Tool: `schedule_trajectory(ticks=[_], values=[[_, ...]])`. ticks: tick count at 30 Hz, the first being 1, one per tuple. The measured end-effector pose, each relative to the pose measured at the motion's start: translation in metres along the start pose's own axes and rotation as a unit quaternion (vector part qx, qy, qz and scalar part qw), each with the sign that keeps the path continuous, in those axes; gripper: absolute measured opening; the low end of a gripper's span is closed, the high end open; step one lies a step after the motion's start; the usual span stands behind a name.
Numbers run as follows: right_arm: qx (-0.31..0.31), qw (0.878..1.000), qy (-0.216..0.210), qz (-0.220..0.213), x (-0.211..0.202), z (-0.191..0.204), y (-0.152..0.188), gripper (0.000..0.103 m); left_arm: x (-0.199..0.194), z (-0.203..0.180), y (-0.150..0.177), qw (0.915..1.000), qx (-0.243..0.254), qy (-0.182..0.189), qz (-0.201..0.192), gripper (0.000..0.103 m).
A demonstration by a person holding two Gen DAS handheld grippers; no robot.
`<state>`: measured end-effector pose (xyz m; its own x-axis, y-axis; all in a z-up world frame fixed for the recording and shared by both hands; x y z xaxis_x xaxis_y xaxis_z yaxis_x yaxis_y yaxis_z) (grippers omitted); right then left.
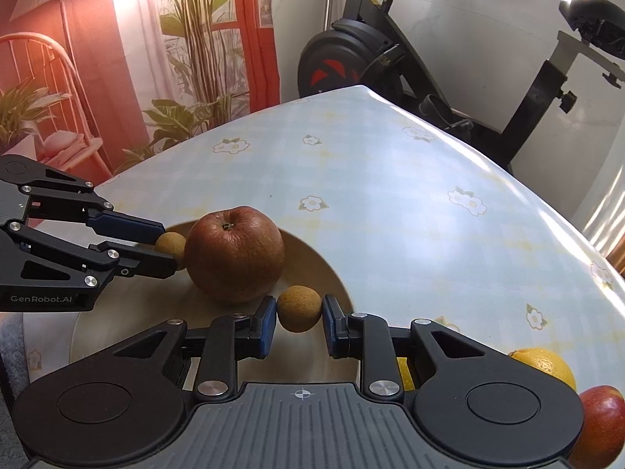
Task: Organize fruits
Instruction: 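Carry the brown fruit onto the plate with the left gripper while the right places its own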
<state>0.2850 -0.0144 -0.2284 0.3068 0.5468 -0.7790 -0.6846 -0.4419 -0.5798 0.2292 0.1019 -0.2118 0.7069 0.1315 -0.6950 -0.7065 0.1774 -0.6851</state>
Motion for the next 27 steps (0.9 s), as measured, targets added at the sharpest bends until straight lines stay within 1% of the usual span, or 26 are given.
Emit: schedule_trajectory(ticks=[8, 14, 22, 25, 27], values=[[-0.011, 1.000, 0.002, 0.012, 0.014, 0.004, -0.002, 0.023, 0.007, 0.002, 0.000, 0.9999, -0.008, -0.001, 0.007, 0.027], [-0.004, 1.000, 0.008, 0.006, 0.016, 0.002, -0.002, 0.023, 0.009, 0.002, 0.000, 0.9999, -0.011, 0.002, 0.008, 0.027], [-0.004, 1.000, 0.011, 0.002, 0.013, 0.002, -0.001, 0.025, 0.011, 0.010, 0.000, 0.9993, -0.030, 0.019, 0.015, 0.028], [-0.003, 1.000, 0.010, -0.002, 0.010, 0.002, 0.000, 0.026, 0.008, 0.012, -0.001, 0.9991, -0.036, 0.020, 0.012, 0.031], [-0.004, 1.000, 0.010, -0.004, 0.008, 0.003, 0.000, 0.026, 0.005, 0.012, -0.001, 0.9989, -0.038, 0.023, 0.009, 0.036]])
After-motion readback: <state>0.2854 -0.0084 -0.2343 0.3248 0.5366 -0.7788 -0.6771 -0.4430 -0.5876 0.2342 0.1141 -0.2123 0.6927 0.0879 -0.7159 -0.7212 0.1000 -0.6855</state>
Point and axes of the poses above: each gripper's, at about its wrist camera, not at the fingertips, and x roughly the way its jaws point, z to its left, y to its underside, the point moved 6 cm from there along x, roughly the way its jaws point, and after that the axes turned 15 degrees about -y, right-handed, at the moved point
